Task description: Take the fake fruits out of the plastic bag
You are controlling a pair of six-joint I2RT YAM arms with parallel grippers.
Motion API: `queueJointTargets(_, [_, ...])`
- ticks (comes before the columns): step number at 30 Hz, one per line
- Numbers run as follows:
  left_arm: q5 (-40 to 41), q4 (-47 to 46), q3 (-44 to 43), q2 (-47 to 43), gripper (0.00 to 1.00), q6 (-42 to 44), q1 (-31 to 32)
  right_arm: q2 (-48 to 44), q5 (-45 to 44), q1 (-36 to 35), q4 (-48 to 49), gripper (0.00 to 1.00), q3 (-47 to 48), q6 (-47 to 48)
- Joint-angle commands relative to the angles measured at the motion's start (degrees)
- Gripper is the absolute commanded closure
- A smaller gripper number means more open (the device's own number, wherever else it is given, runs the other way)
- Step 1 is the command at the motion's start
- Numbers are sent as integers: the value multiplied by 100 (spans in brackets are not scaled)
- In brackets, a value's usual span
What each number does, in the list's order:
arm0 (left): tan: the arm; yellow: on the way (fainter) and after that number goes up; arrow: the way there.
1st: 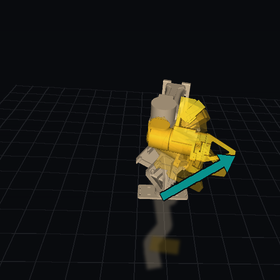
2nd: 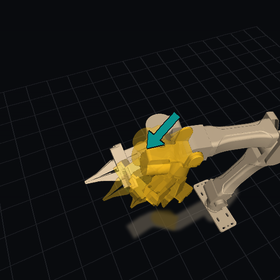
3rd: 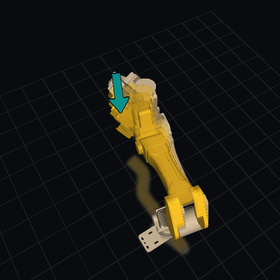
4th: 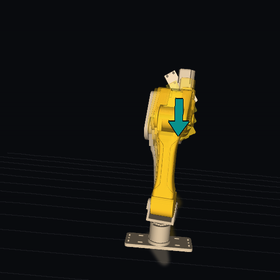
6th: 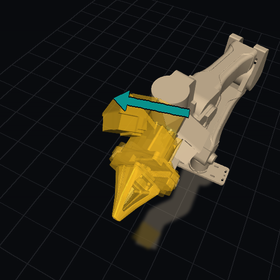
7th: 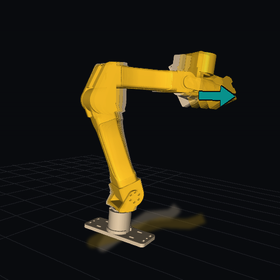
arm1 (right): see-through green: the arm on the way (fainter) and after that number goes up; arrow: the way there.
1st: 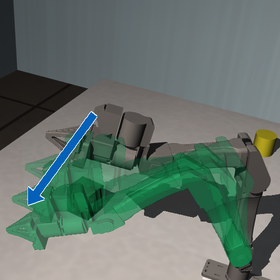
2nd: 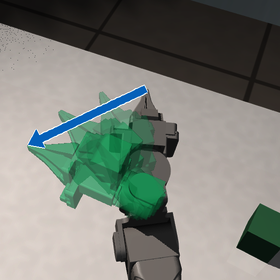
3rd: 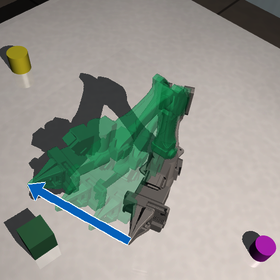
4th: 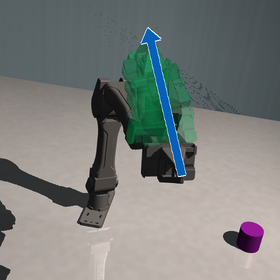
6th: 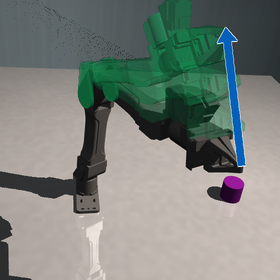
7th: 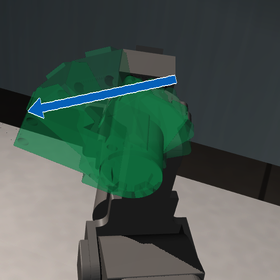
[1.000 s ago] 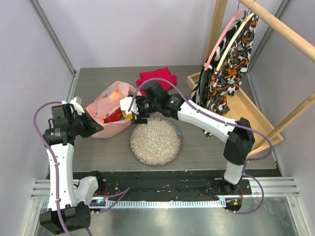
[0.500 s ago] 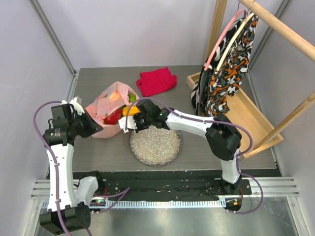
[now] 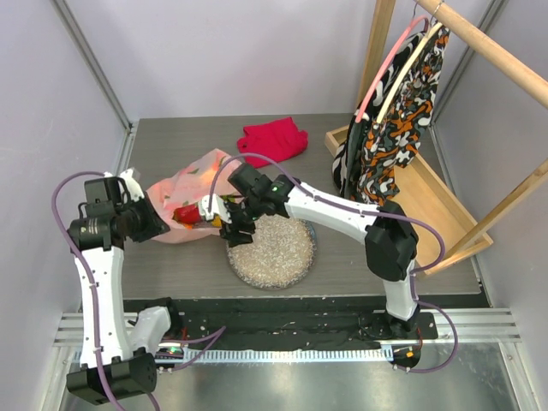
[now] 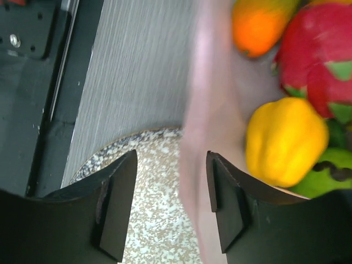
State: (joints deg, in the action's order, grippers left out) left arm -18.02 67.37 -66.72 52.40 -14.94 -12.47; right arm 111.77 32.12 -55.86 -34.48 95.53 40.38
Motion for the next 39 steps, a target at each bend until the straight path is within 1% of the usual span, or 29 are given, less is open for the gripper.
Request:
queueJointTargets(1, [-61, 84, 378, -169, 100, 26, -28, -24, 250, 145, -138, 39, 1001, -574])
queueJointTargets(2, [-79, 48, 562, -178, 100, 9, -36, 20, 338, 189, -164, 39, 1299, -775])
queueJointTargets(3, [-79, 30, 616, -195, 99, 0, -36, 21, 548, 276, -173, 38, 1406, -873])
queueJointTargets(5, [-79, -40, 782, -327, 99, -18, -36, 82, 533, 303, 37, 41, 1469, -1267])
queueJointTargets(6, [-53, -75, 835, -371, 99, -35, -36, 108, 350, 303, 212, 48, 1434, -1356])
queueJointTargets(10, [-122, -84, 950, -599, 99, -114, -97, 451, 93, 312, 258, 64, 1407, -1331])
queueJointTargets(14, [-456, -198, 932, -600, 99, -167, -106, 644, 23, 295, 214, 67, 1425, -1085])
queueJointTargets(15, [-483, -233, 941, -591, 99, -185, -107, 749, -56, 286, 222, 66, 1425, -1024])
queueJointTargets(16, [-518, -260, 959, -591, 98, -193, -107, 794, -326, 268, 222, 66, 1460, -1006])
queueJointTargets(18, [-553, -277, 959, -582, 98, -202, -115, 890, -574, 259, 371, 57, 1460, -1049])
queueJointTargets(19, [-571, -277, 968, -591, 99, -202, -133, 1004, -1071, 251, 494, 49, 1434, -1137])
queueJointTargets(20, [-606, -277, 968, -599, 98, -202, -124, 1049, -1337, 233, 651, 38, 1408, -1277])
queueJointTargets(23, [-685, -269, 994, -600, 98, -202, -142, 1242, -1857, 233, 969, 28, 1399, -1437])
queueJointTargets(26, [-720, -269, 1012, -582, 99, -202, -159, 1444, -2077, 189, 1084, 26, 1399, -1367])
queueJointTargets(30, [-790, -295, 1020, -547, 98, -220, -177, 1594, -2578, 110, 1312, 20, 1206, -1287])
queueJointTargets(33, [-835, -339, 1020, -520, 98, -246, -186, 1611, -2623, 92, 1373, 20, 986, -1243])
queueJointTargets(34, [-861, -339, 1029, -512, 98, -255, -186, 1612, -2667, 75, 1417, 22, 846, -1217])
queueJointTargets(36, [-879, -383, 1047, -503, 98, -281, -194, 1594, -2807, 75, 1610, 36, 714, -1147])
queueJointTargets(37, [-896, -383, 1047, -485, 98, -290, -194, 1577, -2868, 66, 1655, 52, 678, -1129])
queueJointTargets(39, [-896, -409, 1021, -468, 98, -290, -194, 1489, -2913, 75, 1673, 64, 756, -1164])
